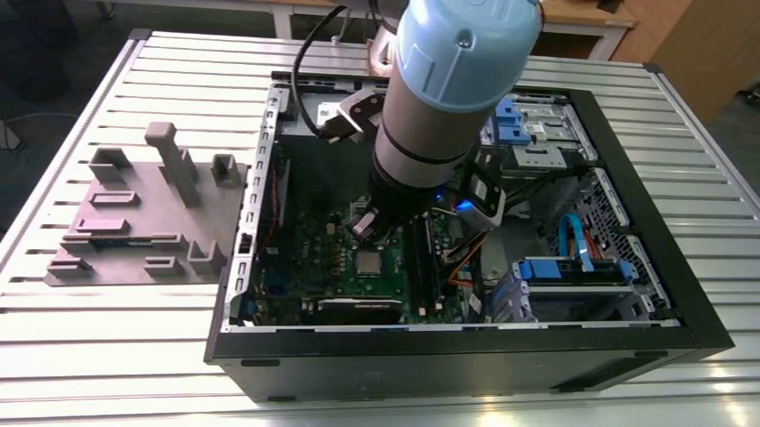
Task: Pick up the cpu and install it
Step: 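Close the cpu cover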
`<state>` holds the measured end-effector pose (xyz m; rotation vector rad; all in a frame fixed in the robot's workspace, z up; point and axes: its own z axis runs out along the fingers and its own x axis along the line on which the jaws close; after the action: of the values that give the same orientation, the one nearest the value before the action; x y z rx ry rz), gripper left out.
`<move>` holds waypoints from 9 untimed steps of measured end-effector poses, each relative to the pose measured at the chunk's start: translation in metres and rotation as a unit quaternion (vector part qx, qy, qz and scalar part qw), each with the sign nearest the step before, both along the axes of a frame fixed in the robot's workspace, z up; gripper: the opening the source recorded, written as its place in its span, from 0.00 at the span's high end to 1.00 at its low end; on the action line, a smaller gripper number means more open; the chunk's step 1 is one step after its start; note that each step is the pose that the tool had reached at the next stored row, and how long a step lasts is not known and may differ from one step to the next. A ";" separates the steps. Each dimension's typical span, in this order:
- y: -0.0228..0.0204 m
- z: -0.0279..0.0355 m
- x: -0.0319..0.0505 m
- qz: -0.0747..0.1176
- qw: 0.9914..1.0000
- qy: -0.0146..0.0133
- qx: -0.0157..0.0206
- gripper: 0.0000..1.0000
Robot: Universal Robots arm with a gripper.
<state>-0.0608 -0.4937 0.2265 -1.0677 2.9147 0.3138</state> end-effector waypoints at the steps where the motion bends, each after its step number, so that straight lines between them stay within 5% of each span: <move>1: 0.0000 -0.0002 0.0000 0.007 1.000 0.000 0.000 0.89; 5: -0.0001 -0.0013 0.0000 0.044 0.999 0.000 0.000 0.89; 9: 0.0000 -0.0021 0.0000 0.079 0.997 0.000 0.000 0.89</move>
<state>-0.0608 -0.4937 0.2244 -1.3026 2.8350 0.3172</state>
